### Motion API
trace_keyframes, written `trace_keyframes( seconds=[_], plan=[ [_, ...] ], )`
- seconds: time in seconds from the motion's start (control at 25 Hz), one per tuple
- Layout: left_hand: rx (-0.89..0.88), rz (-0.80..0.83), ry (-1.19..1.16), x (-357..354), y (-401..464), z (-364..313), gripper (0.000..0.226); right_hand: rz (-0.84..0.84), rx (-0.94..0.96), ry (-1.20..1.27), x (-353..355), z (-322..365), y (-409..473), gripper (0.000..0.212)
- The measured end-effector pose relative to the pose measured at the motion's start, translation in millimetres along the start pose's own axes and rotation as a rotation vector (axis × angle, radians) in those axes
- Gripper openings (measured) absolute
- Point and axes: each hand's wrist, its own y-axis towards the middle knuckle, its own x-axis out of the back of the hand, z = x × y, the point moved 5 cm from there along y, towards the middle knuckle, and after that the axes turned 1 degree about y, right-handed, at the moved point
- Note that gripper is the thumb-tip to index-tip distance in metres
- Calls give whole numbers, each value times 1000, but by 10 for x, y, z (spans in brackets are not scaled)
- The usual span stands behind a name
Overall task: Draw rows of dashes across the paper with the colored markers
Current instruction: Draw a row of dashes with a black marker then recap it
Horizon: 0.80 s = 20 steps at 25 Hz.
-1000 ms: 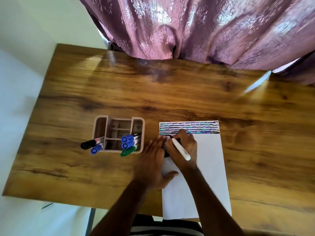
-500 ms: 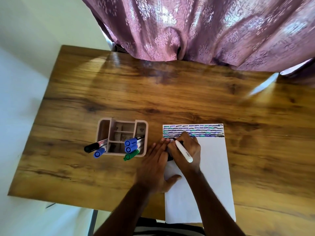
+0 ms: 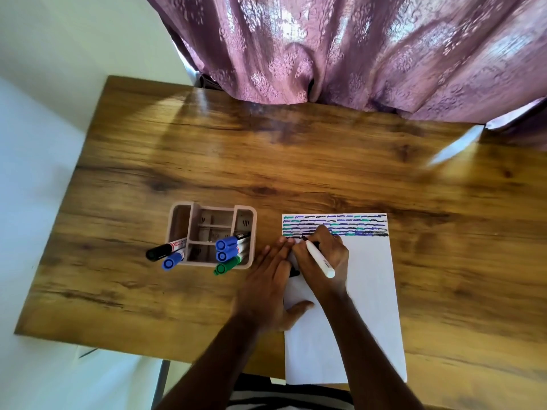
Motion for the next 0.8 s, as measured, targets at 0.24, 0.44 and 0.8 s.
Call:
trace_keyframes(
  seconds=[0.24,0.44,0.8],
  plan=[
    [-5,-22,9,2,-9,0,108,-3,3,-19,-5,-24,-11,27],
    [-10,-8,12,-21,-14,2,108,-20,13,-54,3,-33,-20,30],
    [-4,17,30,-24,5,8,107,-43,35,-29,25,3,31,24]
  ],
)
